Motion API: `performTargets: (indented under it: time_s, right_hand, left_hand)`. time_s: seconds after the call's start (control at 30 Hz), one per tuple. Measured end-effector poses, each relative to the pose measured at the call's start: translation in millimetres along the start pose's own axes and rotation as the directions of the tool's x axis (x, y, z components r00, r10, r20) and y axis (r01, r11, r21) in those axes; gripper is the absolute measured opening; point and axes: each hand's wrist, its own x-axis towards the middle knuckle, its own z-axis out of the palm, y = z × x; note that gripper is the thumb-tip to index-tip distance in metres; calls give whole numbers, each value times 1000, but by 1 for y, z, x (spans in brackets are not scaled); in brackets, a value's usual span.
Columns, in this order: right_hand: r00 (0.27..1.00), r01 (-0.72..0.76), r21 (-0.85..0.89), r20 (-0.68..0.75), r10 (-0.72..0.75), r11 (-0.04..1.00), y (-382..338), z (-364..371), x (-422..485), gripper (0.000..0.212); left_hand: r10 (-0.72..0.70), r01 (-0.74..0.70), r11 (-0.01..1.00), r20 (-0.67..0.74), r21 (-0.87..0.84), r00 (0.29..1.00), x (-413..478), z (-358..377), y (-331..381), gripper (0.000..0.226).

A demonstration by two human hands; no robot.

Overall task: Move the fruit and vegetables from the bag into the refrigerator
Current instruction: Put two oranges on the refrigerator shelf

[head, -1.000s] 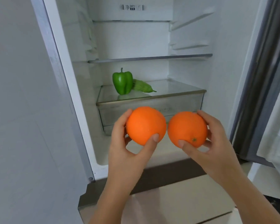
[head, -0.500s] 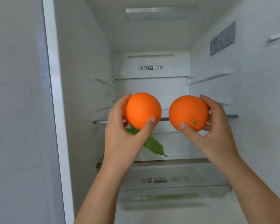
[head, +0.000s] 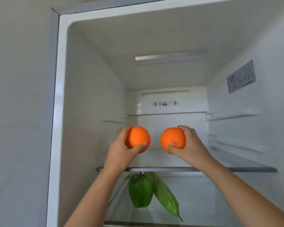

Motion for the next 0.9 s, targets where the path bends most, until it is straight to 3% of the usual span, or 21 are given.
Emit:
performTargets:
  time_s: [0.13,0.4,0.5,0.7,0.9]
  right_hand:
    - [998,-13,-4,68,13,1000,3,10,26,77]
    - [978,-69,-70,194,81,995,18,21,40,71]
    - [959,-108,-92,253,128,990,23,21,41,70]
    - [944,-153,-87,282,171,984,27,22,42,71]
    - [923,-165,-82,338,183,983,29,24,42,88]
  left_hand:
    - [-83,92,987,71,-131,994,23,4,-14,66]
    - [-164,198,974,251,-115,954,40,10,-37,53]
    - [-173,205,977,326,-65,929,40,11,-41,60]
    - [-188,219,974,345,-53,920,39,11,-39,67]
    - [-210,228,974,378,-1,902,37,10,-39,85]
